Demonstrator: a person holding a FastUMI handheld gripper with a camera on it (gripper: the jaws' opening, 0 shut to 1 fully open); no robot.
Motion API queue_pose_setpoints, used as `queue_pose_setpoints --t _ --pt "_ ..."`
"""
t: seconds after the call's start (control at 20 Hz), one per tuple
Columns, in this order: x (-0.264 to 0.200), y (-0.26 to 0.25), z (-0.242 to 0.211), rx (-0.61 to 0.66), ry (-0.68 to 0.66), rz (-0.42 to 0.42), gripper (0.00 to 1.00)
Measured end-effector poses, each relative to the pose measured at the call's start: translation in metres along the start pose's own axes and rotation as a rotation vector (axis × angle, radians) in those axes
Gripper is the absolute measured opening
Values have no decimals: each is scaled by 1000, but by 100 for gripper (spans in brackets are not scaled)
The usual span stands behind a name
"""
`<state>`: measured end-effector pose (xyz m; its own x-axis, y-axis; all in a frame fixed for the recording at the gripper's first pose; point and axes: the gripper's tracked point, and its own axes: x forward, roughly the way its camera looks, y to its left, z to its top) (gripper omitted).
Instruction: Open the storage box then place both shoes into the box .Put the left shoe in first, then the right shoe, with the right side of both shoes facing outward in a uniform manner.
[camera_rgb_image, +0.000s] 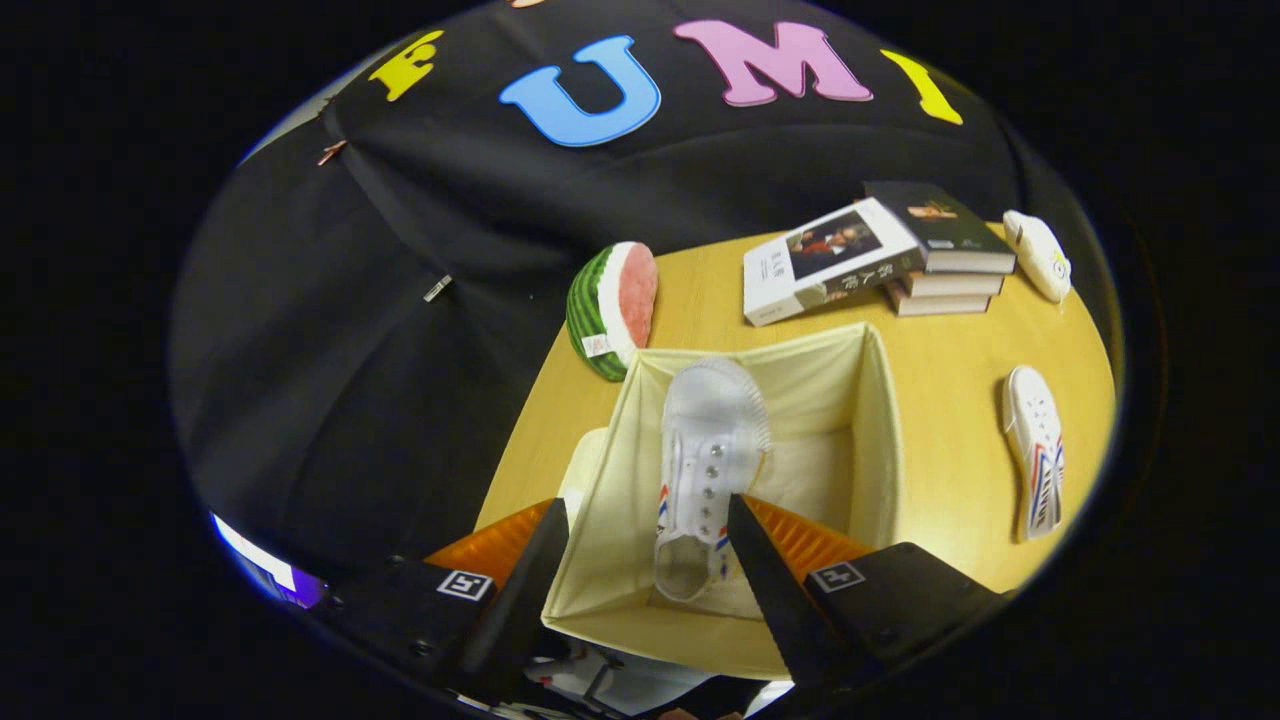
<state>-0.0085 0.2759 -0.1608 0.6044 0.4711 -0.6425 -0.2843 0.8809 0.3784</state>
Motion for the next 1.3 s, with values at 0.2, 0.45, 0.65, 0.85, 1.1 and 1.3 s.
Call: queue_pose_setpoints --t 0.2,0.45,0.65,0.85,1.1,1.3 --pt "-44 -53 25 -48 -100 -81 98" --pt "-85 -160 27 -113 -119 -251 98" --pt "-107 -247 12 -100 -83 -358 98" --pt "-114 -326 -11 -96 0 -425 99" --pt "-104 -393 -42 -160 131 -427 99" --pt "-86 -424 -73 -225 240 -401 99"
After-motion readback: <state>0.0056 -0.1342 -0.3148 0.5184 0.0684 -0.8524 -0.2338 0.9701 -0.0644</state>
